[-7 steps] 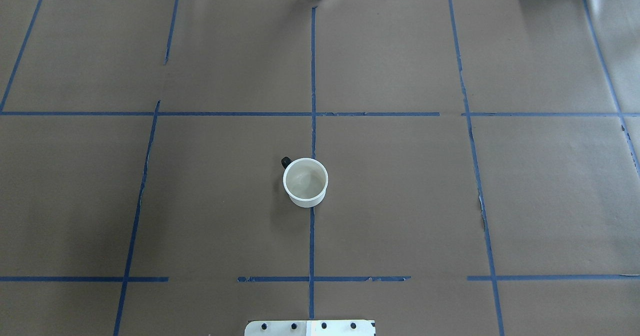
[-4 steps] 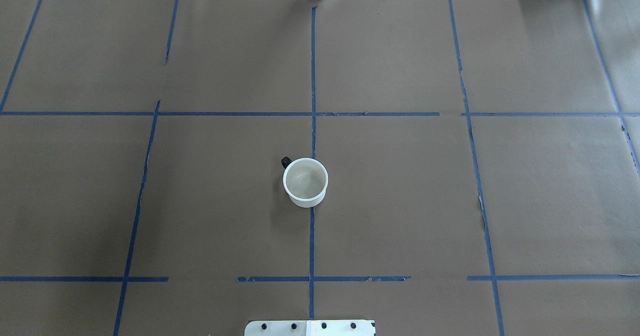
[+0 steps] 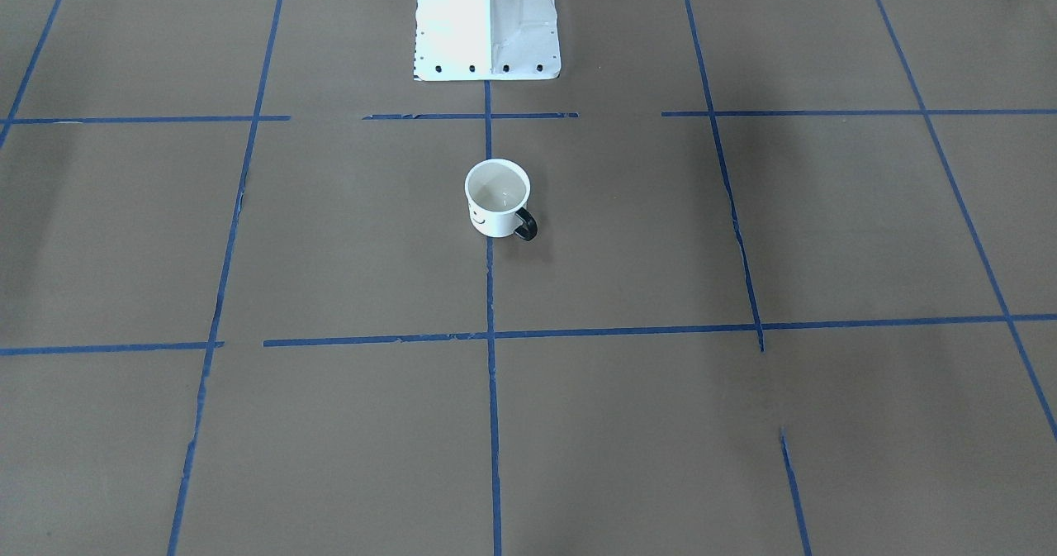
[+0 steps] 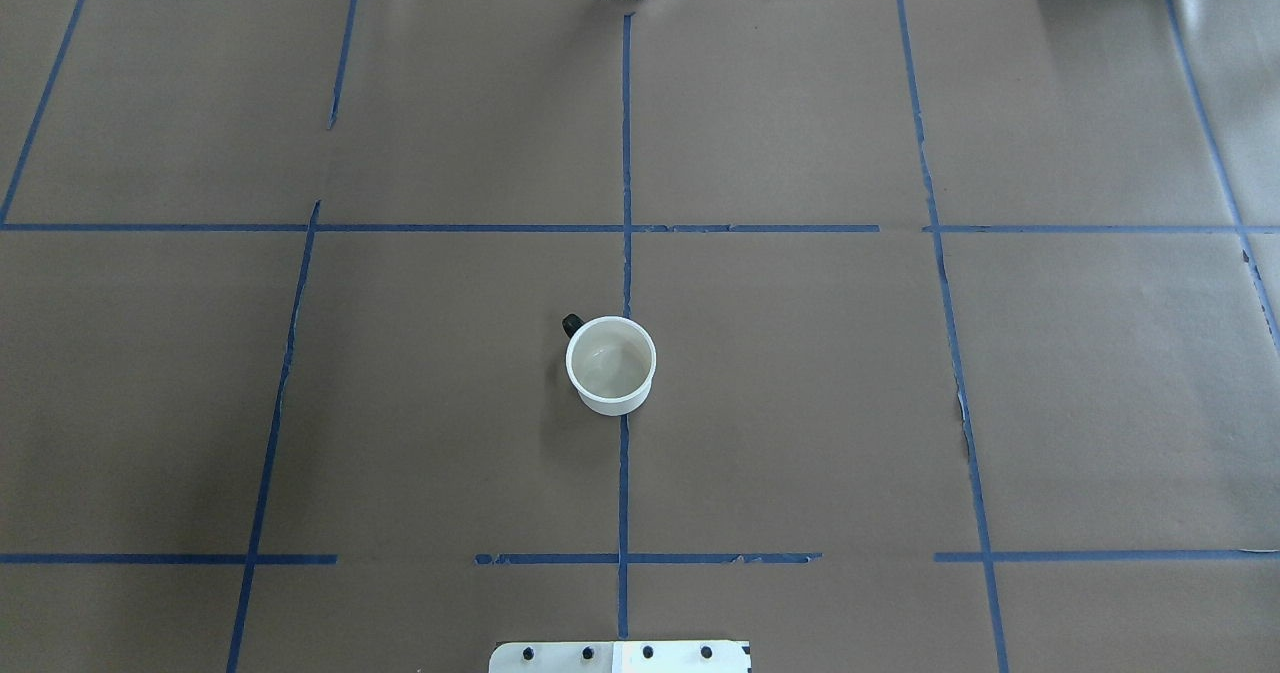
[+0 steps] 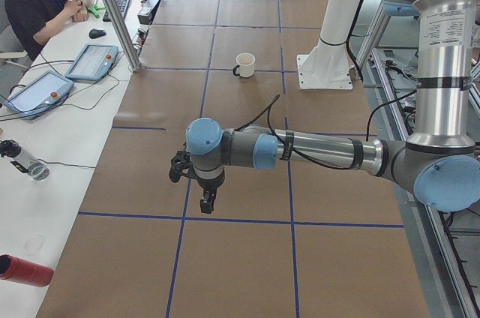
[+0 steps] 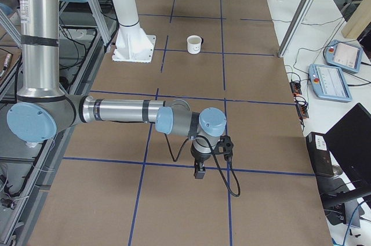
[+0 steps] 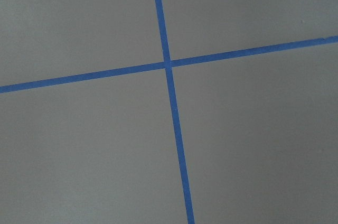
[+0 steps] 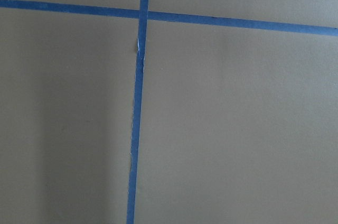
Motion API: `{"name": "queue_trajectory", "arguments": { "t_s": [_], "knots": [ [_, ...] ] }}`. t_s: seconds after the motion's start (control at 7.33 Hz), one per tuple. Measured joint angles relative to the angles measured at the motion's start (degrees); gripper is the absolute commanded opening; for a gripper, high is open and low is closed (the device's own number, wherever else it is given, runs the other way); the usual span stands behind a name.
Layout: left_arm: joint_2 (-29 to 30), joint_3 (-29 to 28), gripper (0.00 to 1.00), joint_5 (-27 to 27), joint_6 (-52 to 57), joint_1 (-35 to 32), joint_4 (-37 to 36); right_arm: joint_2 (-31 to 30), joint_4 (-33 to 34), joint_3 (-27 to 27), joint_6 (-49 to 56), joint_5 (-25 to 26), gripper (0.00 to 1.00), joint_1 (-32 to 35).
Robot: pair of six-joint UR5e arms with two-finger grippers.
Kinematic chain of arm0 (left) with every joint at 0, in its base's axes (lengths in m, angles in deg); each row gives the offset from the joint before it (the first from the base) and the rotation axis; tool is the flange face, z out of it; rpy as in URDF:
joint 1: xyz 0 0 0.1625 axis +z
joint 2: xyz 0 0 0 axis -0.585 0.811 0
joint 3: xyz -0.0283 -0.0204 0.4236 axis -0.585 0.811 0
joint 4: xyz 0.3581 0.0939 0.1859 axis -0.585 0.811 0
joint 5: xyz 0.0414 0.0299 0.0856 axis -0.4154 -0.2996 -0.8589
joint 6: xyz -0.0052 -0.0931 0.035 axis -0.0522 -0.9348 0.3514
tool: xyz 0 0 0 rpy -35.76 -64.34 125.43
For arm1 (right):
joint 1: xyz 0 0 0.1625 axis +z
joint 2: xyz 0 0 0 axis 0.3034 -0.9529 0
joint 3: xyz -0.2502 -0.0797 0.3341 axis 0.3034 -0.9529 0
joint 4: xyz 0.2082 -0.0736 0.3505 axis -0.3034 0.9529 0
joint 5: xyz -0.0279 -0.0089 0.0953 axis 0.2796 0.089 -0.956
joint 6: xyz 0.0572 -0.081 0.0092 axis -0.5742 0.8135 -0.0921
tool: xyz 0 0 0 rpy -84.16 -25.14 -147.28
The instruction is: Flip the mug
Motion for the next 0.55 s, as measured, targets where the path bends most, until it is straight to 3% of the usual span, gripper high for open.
{"name": "queue_trajectory", "arguments": {
  "t_s": [0.55],
  "knots": [
    [-0.3,0.1,1.00,0.4,0.2,-0.2,0.1,0.0,0.0,0.0,0.0,0.0,1.00,0.0]
  ]
}}
